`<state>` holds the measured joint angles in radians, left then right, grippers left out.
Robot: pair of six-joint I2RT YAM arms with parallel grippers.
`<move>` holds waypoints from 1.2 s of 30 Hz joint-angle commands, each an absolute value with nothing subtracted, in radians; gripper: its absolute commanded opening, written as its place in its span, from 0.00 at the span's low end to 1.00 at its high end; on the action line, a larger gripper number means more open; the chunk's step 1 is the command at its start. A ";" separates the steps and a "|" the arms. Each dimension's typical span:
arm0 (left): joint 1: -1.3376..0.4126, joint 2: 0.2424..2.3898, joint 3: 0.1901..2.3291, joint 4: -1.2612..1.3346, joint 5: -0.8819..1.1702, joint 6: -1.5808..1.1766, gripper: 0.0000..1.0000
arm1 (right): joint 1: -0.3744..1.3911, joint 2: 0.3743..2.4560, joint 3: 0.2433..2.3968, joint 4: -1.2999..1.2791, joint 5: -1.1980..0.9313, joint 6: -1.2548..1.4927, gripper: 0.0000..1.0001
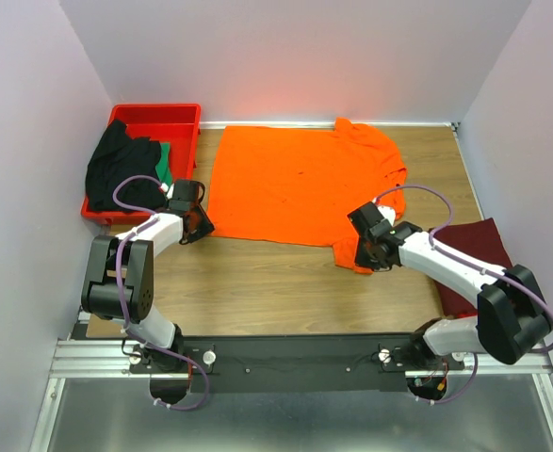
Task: Fold and stack the t-shirts
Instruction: Flatten the tshirt out
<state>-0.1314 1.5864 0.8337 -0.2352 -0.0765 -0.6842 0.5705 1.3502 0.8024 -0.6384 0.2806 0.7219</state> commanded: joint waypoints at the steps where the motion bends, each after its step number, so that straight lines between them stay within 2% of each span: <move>1: -0.124 1.591 0.815 -0.242 -0.051 -0.669 0.41 | 0.577 1.335 0.769 -0.658 0.265 0.778 0.16; 6: -0.124 1.598 0.810 -0.238 -0.041 -0.669 0.41 | 0.577 1.336 0.758 -0.655 0.293 0.790 0.10; 14: -0.121 1.594 0.819 -0.241 -0.054 -0.669 0.45 | 0.578 1.407 0.828 -0.603 0.281 0.701 0.39; 24: -0.112 1.605 0.856 -0.276 -0.138 -0.686 0.48 | 0.583 1.451 0.825 -0.584 0.296 0.672 0.40; 36: -0.112 1.620 0.845 -0.267 -0.155 -0.695 0.31 | 0.583 1.459 0.788 -0.554 0.287 0.658 0.43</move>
